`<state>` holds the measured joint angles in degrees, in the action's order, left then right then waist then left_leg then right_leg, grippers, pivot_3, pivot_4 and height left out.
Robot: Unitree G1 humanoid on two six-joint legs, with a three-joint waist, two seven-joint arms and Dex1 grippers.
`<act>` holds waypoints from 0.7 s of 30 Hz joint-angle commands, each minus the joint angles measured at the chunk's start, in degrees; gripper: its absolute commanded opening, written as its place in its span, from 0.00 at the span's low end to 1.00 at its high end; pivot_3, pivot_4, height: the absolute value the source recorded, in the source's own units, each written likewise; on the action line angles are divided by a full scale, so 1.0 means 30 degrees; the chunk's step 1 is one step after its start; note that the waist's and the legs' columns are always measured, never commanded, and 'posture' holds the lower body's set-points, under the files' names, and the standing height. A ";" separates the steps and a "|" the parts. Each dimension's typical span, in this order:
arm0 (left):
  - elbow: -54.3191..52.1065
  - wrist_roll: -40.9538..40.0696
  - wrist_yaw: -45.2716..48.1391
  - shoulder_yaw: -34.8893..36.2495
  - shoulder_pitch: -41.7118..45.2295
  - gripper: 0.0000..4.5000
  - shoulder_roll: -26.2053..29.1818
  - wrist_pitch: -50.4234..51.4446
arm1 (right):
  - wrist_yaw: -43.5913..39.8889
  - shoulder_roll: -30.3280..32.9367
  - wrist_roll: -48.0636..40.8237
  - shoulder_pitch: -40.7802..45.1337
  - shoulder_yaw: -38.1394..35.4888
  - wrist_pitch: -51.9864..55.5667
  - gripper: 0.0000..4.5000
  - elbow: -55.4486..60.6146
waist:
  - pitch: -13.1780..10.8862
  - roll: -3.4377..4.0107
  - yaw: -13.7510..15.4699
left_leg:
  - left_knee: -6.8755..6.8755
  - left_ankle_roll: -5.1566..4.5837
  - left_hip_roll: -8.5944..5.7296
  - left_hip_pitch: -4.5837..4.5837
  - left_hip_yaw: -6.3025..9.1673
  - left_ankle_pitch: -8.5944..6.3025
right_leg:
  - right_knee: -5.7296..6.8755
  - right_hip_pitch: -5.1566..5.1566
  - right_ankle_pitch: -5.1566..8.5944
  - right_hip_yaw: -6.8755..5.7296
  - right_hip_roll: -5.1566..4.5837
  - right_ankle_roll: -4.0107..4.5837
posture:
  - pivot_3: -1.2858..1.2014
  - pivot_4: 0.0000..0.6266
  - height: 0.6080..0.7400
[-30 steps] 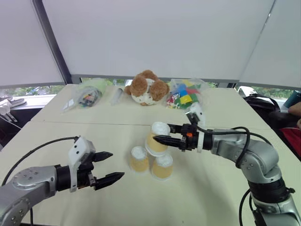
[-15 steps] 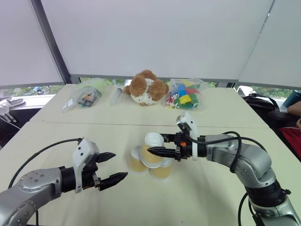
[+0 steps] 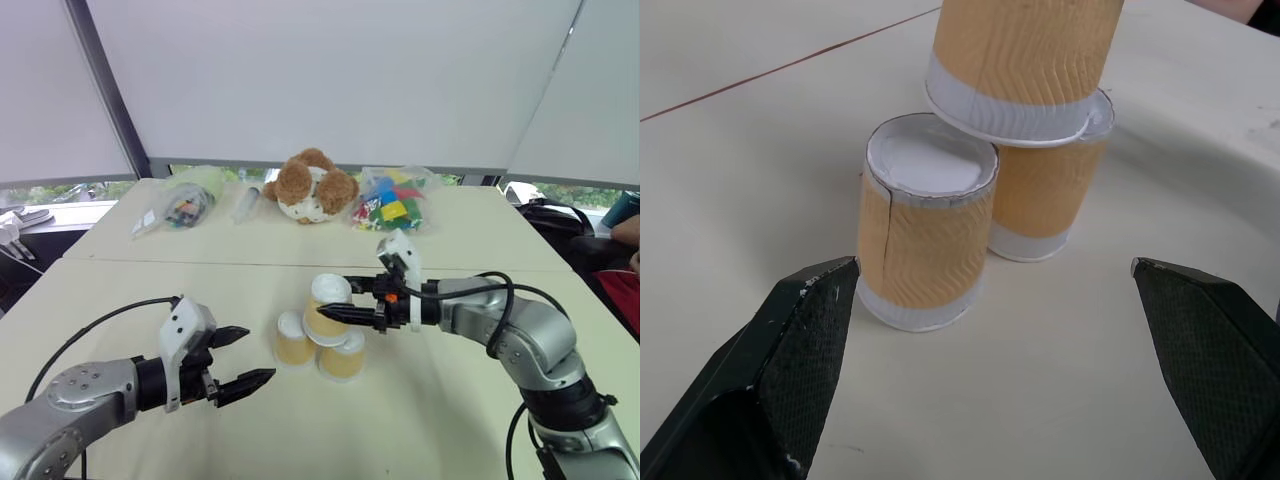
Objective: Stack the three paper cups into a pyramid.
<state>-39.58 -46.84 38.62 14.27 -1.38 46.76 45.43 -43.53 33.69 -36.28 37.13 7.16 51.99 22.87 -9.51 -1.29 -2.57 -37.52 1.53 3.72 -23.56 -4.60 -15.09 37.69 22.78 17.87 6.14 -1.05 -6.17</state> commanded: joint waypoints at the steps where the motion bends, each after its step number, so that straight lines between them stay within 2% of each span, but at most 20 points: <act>1: -0.0573 0.0072 -0.0099 0.0058 0.0188 1.00 -0.0111 -0.0509 | -0.0244 -0.0106 0.0151 0.0288 0.0200 -0.0381 0.48 0.0177 | 0.0000 0.0000 0.0001 | 0.0000 0.0000 0.0000 0.0000 0.0001 0.0000 | 0.0000 0.0000 0.0000 -0.0001 0.0000 0.0000 | 0.52 0.24 1.00; 4: -0.0594 0.0194 -0.0151 -0.0005 0.0098 1.00 -0.0171 -0.0554 | -0.0279 -0.0260 0.0144 0.0321 0.0302 -0.0331 0.48 0.0156 | 0.0000 0.0000 0.0001 | 0.0000 0.0000 0.0001 0.0000 0.0001 0.0000 | 0.0000 0.0000 0.0000 -0.0001 0.0000 0.0000 | 0.52 0.24 1.00; 9: -0.0559 0.0256 -0.0246 -0.0052 0.0115 1.00 -0.0226 -0.0573 | -0.0361 -0.0458 0.0403 0.0426 0.0369 -0.0507 0.99 0.0033 | 0.0000 0.0000 0.0000 | 0.0000 0.0000 0.0001 0.0001 0.0001 0.0000 | 0.0000 0.0001 -0.0001 0.0000 0.0000 -0.0002 | 0.52 0.24 1.00; 16: -0.0388 0.0196 -0.0259 -0.0007 0.0120 1.00 -0.0404 -0.0662 | -0.0613 -0.0593 -0.0367 0.0558 -0.0342 -0.0350 0.99 0.0382 | 0.0000 -0.0001 0.0001 | 0.0001 0.0000 0.0001 0.0001 -0.0001 0.0000 | 0.0000 0.0001 -0.0001 0.0000 0.0000 -0.0002 | 0.52 0.24 1.00; 21: 0.0318 0.0515 -0.0185 0.0058 0.0396 1.00 -0.0765 -0.1156 | -0.0592 -0.0427 -0.1791 0.0283 -0.1883 -0.0180 0.99 0.1087 | 0.0000 0.0000 0.0013 | 0.0002 0.0000 0.0000 0.0001 0.0001 0.0000 | 0.0000 -0.0003 -0.0001 -0.0001 -0.0002 -0.0002 | 0.52 0.24 1.00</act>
<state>-38.51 -45.49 38.20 14.03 -1.31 44.70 43.30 -45.26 32.19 -39.28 37.71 4.77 51.87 23.37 -9.51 -1.29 -2.53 -37.52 1.53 3.72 -23.56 -4.60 -15.09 37.68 22.77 17.87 6.14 -1.06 -6.18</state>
